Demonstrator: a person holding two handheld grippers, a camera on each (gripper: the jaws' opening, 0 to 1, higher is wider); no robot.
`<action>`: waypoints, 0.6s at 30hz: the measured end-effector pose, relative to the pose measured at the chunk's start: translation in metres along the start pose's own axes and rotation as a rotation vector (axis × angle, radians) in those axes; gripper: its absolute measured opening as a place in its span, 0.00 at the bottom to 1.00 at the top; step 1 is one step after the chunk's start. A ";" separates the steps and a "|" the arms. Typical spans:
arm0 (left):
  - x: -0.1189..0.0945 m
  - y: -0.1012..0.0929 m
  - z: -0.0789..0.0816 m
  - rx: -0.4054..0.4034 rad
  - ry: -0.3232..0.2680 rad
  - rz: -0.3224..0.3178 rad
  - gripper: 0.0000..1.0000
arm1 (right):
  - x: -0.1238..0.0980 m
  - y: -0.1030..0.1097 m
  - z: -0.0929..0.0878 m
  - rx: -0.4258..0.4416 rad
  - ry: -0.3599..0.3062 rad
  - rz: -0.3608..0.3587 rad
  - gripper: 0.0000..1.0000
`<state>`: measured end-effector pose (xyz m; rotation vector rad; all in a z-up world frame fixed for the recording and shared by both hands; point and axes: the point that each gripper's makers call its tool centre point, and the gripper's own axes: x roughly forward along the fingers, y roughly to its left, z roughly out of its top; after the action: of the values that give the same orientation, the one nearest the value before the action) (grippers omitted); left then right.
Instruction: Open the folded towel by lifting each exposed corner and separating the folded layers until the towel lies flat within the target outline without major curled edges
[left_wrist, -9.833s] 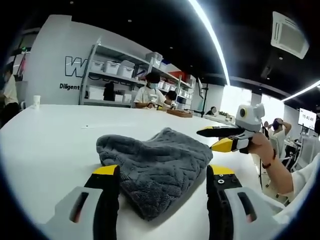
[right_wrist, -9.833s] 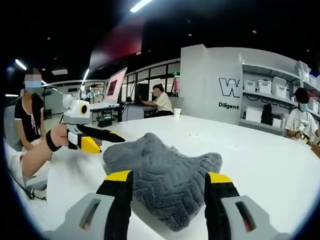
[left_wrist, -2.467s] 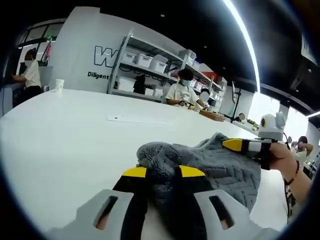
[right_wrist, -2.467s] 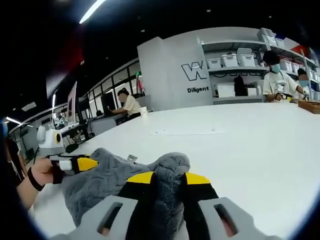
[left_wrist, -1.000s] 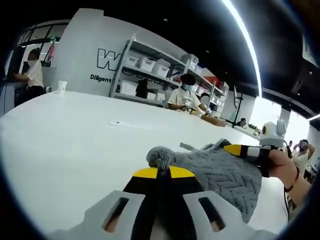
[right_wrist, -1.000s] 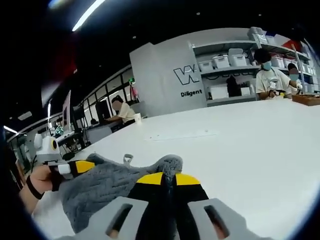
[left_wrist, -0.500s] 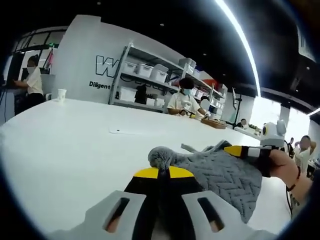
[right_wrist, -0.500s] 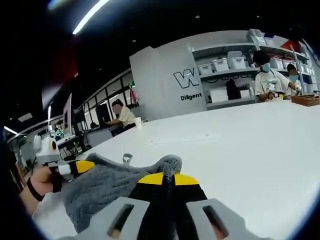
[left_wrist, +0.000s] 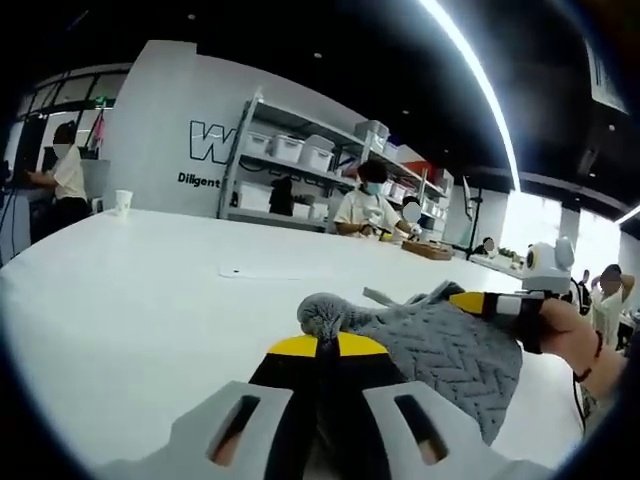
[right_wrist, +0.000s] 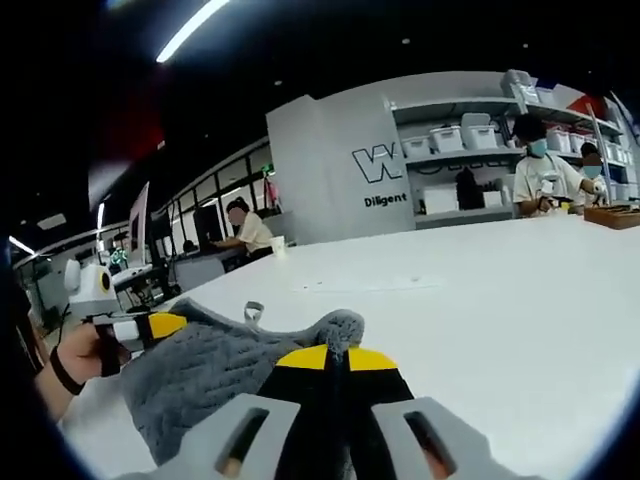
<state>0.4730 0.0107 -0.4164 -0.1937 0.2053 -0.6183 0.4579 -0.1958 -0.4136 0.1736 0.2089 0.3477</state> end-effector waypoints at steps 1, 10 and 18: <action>0.000 0.001 0.001 -0.003 -0.003 -0.002 0.01 | 0.000 0.000 0.001 0.008 -0.003 0.002 0.00; -0.003 -0.002 0.007 -0.001 -0.018 -0.018 0.01 | -0.003 0.002 0.004 0.019 -0.010 0.012 0.00; -0.007 -0.008 0.008 -0.002 -0.031 -0.035 0.01 | -0.008 0.004 0.010 -0.002 -0.026 0.011 0.00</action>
<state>0.4652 0.0089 -0.4061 -0.2088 0.1729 -0.6491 0.4518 -0.1962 -0.4018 0.1773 0.1821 0.3558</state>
